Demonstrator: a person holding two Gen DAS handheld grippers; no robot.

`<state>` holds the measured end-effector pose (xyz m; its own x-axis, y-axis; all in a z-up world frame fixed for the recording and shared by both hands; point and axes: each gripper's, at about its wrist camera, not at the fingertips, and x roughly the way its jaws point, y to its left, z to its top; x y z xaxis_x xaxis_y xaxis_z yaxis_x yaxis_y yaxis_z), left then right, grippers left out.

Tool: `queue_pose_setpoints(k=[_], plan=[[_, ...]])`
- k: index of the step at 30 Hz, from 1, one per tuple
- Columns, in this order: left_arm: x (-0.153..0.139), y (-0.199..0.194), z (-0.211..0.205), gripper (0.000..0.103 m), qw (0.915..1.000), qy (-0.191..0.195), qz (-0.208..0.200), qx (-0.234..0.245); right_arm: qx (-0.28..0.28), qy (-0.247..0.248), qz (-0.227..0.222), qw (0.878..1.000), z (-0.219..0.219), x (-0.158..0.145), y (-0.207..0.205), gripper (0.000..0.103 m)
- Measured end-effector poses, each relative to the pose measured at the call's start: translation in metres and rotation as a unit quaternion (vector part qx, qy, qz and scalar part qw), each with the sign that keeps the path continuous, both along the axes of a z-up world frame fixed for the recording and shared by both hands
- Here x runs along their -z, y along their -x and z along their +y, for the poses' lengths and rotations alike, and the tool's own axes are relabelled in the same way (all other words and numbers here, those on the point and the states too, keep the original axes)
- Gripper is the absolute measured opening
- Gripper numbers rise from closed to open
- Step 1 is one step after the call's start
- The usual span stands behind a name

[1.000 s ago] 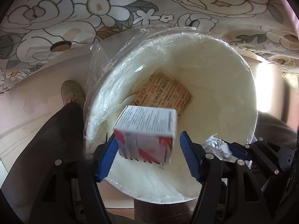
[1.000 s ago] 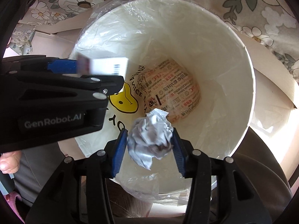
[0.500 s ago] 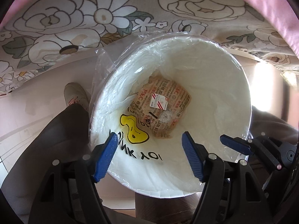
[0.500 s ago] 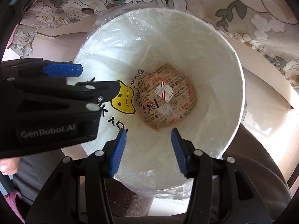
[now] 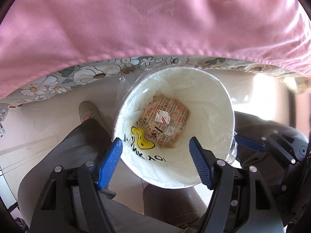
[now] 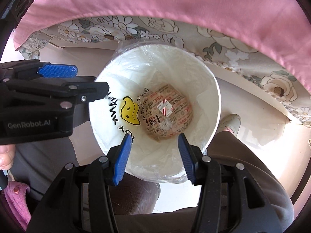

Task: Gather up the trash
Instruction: 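Move both open tools back over the bed toward the remaining items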

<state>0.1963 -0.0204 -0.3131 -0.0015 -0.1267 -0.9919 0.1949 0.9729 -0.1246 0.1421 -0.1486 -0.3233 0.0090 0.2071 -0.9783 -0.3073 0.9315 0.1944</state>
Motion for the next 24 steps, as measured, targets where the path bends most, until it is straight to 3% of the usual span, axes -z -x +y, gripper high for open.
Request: queue_pose_setpoints(k=[7, 9, 16, 24], plan=[[-0.076, 0.0, 0.001, 0.074, 0.9973, 0.007, -0.072, 0.014, -0.008, 0.008, -0.063, 0.998, -0.008, -0.057, 0.003, 0.051], [-0.098, -0.001, 0.002, 0.079, 0.9952, 0.009, -0.096, 0.017, -0.007, 0.007, -0.082, 0.997, -0.013, -0.075, 0.002, 0.051], [-0.17, -0.008, 0.004, 0.086, 0.9843, 0.007, -0.174, 0.028, 0.008, 0.013, -0.157, 0.987, -0.026, -0.149, -0.007, 0.065], [-0.233, -0.025, 0.008, 0.091, 0.9707, -0.009, -0.237, 0.037, 0.022, 0.015, -0.227, 0.973, -0.039, -0.224, -0.022, 0.072]])
